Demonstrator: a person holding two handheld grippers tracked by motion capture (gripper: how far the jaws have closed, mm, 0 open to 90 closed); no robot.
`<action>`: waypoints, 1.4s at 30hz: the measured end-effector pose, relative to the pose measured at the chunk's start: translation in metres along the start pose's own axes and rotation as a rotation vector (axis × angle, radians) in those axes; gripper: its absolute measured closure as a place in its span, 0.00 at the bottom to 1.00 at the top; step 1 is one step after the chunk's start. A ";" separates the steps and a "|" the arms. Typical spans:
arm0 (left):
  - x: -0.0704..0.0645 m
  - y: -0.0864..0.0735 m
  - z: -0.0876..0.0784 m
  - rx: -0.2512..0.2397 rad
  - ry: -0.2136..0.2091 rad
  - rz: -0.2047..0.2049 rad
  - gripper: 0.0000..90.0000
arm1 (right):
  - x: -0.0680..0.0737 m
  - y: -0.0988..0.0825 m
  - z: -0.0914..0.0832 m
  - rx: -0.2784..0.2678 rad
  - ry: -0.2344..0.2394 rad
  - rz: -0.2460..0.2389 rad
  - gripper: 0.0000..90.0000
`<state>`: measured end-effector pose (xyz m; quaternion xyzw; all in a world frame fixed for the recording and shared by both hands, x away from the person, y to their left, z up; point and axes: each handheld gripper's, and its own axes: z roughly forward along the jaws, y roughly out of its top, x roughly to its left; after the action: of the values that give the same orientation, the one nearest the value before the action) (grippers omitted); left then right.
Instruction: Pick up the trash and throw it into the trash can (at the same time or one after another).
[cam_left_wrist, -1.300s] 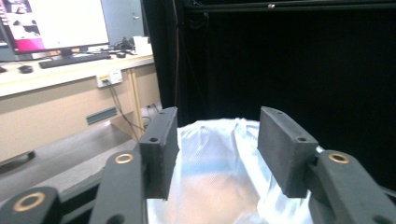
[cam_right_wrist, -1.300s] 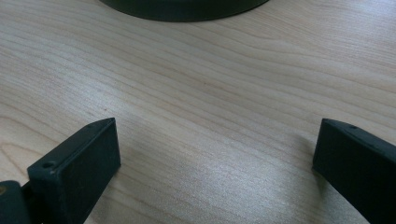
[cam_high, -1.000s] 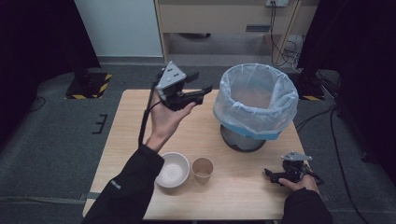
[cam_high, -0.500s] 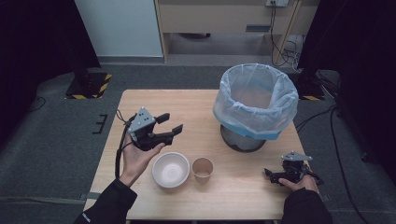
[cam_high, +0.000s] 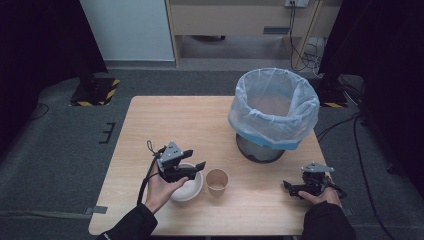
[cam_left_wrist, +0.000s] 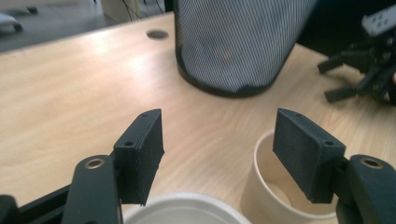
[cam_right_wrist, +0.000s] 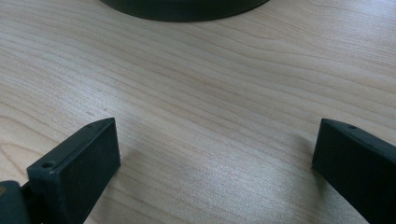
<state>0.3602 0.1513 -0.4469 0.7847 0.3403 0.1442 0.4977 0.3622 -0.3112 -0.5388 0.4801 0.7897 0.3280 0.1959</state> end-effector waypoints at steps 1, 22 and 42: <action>-0.001 -0.003 0.004 0.014 -0.005 0.001 0.37 | 0.000 0.000 0.000 0.000 0.000 0.000 0.01; -0.022 -0.017 0.045 0.183 -0.080 0.012 0.68 | 0.000 0.000 0.000 0.000 0.004 0.004 0.01; -0.027 -0.011 0.040 0.172 -0.080 0.008 0.91 | 0.000 0.000 0.000 0.000 0.005 0.004 0.01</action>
<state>0.3593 0.1089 -0.4722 0.8309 0.3283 0.0851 0.4411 0.3621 -0.3108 -0.5388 0.4808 0.7892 0.3294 0.1934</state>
